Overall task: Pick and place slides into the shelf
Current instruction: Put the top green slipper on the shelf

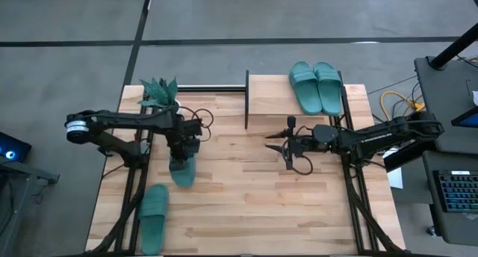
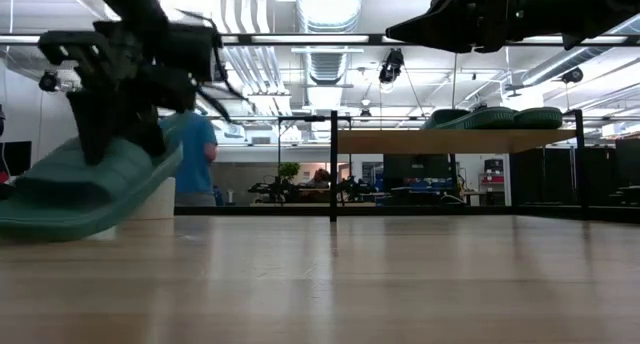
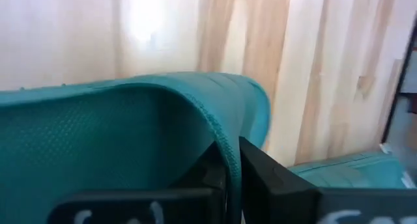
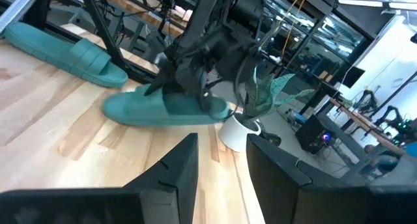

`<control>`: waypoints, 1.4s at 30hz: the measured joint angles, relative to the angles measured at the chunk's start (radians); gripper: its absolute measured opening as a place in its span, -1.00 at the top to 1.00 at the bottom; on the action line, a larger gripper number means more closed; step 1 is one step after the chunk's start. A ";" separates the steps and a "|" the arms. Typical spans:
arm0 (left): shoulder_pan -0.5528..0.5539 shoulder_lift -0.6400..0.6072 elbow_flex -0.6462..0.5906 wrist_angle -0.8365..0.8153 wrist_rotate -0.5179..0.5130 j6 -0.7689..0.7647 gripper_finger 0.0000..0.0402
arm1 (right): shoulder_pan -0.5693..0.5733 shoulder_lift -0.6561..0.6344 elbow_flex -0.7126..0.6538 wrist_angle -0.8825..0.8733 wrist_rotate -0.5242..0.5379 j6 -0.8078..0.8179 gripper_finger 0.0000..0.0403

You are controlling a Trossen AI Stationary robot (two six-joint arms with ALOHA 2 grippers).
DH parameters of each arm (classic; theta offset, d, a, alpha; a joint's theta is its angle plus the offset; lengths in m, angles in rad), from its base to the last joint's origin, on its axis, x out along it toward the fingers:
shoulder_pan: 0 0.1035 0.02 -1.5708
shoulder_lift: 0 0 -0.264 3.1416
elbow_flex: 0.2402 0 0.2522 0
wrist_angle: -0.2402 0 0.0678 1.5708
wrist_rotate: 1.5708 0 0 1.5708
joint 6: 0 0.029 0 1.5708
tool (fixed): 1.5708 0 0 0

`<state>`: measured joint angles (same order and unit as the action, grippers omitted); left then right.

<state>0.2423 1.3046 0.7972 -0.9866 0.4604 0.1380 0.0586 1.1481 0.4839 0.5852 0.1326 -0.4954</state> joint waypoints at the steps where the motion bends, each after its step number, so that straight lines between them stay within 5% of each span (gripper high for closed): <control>1: 0.000 -0.010 0.015 -0.016 -0.021 0.000 0.99 | 0.000 0.000 0.000 0.000 0.000 0.006 0.40; 9: 0.000 -0.093 0.165 -0.056 -0.081 0.097 0.99 | 0.000 0.000 0.000 0.004 -0.059 -0.043 0.40; 14: 0.000 -0.137 0.256 -0.022 -0.080 0.203 1.00 | 0.013 0.000 0.000 0.032 -0.185 -0.201 0.40; 22: 0.000 -0.176 0.354 0.036 -0.007 0.239 1.00 | 0.090 0.000 0.000 0.037 -0.182 -0.586 0.32; 32: 0.015 -0.036 0.475 0.027 0.061 0.209 1.00 | 0.131 0.026 0.120 -0.087 -0.070 -0.797 0.04; 42: 0.020 0.082 0.582 -0.026 0.132 0.263 1.00 | 0.140 0.331 0.350 -0.218 0.127 -0.894 0.03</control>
<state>0.2619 1.3866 1.3796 -1.0126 0.5929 0.4014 0.1987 1.4792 0.8344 0.3673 0.2592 -1.3895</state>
